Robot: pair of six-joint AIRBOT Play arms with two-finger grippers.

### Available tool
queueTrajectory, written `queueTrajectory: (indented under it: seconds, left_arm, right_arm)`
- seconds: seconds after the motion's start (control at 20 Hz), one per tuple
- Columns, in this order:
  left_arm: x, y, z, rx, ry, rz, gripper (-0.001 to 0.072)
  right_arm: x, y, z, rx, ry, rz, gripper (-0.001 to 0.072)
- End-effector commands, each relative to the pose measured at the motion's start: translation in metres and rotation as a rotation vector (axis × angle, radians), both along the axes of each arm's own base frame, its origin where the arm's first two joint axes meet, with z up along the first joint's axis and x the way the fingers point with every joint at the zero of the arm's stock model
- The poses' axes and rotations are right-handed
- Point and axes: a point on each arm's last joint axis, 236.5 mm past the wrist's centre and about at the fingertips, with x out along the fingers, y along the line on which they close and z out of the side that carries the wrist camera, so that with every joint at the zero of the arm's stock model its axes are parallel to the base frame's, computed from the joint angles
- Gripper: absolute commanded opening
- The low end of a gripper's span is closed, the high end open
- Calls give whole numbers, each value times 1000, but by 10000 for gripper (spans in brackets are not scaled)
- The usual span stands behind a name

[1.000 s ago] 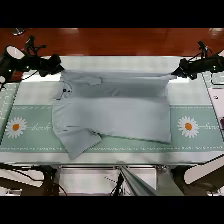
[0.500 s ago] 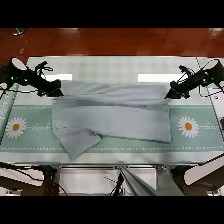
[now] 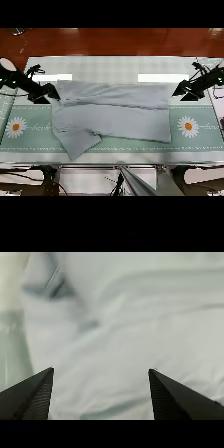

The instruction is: Fold the shirts.

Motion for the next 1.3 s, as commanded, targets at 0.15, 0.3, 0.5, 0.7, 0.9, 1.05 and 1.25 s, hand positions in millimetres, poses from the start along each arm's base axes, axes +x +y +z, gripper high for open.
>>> queueTrajectory:
  seconds: [0.15, 0.3, 0.5, 0.7, 0.9, 1.05, 1.25]
  left_arm:
    - [-127, 30, -39, -14, 67, 272, 704]
    - [-131, 13, -46, -138, -29, 485, 704]
    - [-125, -37, -47, -325, -100, 472, 704]
    - [-136, -72, -53, -361, -92, 361, 703]
    - [-146, -85, -44, -405, -83, 260, 687]
    - [-150, -91, -42, -414, -81, 223, 25]
    - [-147, -89, -41, -410, -90, 222, 20]
  right_arm:
    - [-68, 32, -18, 97, -200, -236, 624]
    - [-92, 66, -28, 213, -207, -276, 624]
    - [-100, 78, -28, 261, -185, -269, 624]
    - [-86, 77, -16, 294, -225, -309, 624]
    - [-106, -8, -2, 85, -141, -339, 624]
    - [-175, -14, -28, 40, 110, -342, 624]
    - [-198, 31, -48, 149, 179, -361, 624]
